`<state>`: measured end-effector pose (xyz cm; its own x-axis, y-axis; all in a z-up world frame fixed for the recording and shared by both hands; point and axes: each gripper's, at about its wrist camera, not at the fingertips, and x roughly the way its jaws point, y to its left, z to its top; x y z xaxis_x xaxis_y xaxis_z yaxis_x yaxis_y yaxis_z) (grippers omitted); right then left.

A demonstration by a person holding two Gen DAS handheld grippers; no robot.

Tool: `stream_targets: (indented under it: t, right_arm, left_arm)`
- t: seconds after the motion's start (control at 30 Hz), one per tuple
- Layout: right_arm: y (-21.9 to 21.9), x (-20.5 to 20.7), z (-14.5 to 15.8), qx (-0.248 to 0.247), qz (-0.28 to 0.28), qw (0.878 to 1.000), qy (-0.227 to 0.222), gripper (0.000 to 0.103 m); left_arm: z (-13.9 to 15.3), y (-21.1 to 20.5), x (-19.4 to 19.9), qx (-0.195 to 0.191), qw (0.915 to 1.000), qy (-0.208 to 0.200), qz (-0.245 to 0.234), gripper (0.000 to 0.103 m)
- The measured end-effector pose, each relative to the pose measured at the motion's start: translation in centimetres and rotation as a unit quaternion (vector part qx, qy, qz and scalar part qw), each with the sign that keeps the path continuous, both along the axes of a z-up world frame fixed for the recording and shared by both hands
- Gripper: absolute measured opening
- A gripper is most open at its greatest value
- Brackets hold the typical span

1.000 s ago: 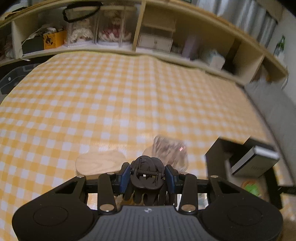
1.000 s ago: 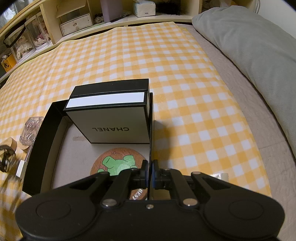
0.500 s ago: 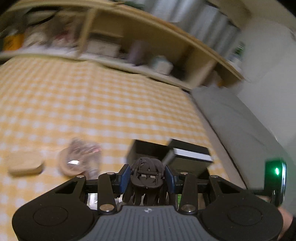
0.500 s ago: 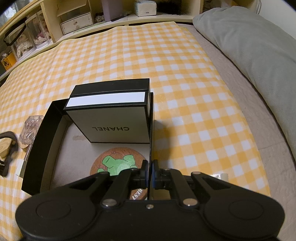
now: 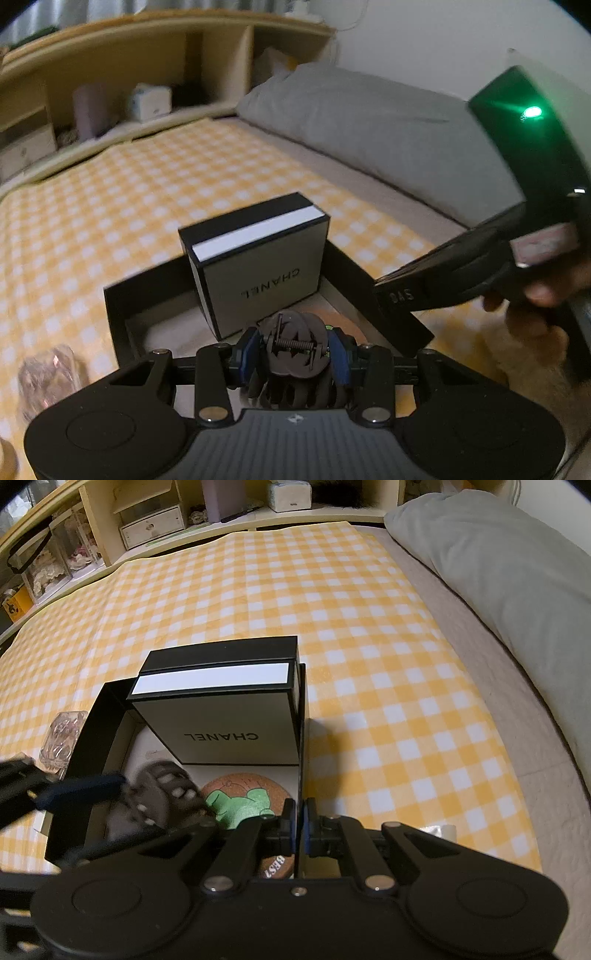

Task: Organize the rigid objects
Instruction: 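Carry the claw clip into the black box onto the coaster and release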

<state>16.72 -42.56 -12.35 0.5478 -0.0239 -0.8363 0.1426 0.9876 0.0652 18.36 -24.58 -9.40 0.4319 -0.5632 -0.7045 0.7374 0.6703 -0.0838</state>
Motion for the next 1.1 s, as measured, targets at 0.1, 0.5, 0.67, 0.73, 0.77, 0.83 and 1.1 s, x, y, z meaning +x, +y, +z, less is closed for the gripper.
stream_targets:
  t: [0.1,0.5,0.67,0.73,0.77,0.83,1.1]
  right_arm:
    - [0.1,-0.1,0.1,0.002,-0.001,1.000,0.001,0.005]
    - [-0.1,-0.2,0.2,0.018,-0.009,1.000,0.005,0.005]
    - [-0.2,-0.1,0.2,0.019,-0.011,1.000,0.005,0.005]
    - [-0.2,0.0,0.2,0.020,-0.012,1.000,0.005,0.005]
    - [-0.2,0.0,0.2,0.020,-0.012,1.000,0.005,0.005]
    - [-0.2,0.0,0.2,0.019,-0.012,1.000,0.005,0.005]
    - [-0.3,-0.1,0.2,0.020,-0.012,1.000,0.005,0.005]
  left_arm:
    - [-0.7,-0.5,0.3,-0.009,0.9991,0.022,0.034,0.042]
    - [-0.7,-1.0,-0.3,-0.093,0.9800,0.139,0.108,0.059]
    - [-0.3,-0.2,-0.9,-0.111,0.9779,0.156,0.083,0.060]
    - [0.0,0.3,-0.7,-0.117,0.9772,0.158,0.080,0.060]
    - [0.2,0.6,-0.6,-0.119,0.9767,0.160,0.079,0.061]
    - [0.4,1.2,-0.3,-0.122,0.9758,0.164,0.077,0.065]
    - [1.2,2.6,0.2,-0.110,0.9779,0.159,0.080,0.068]
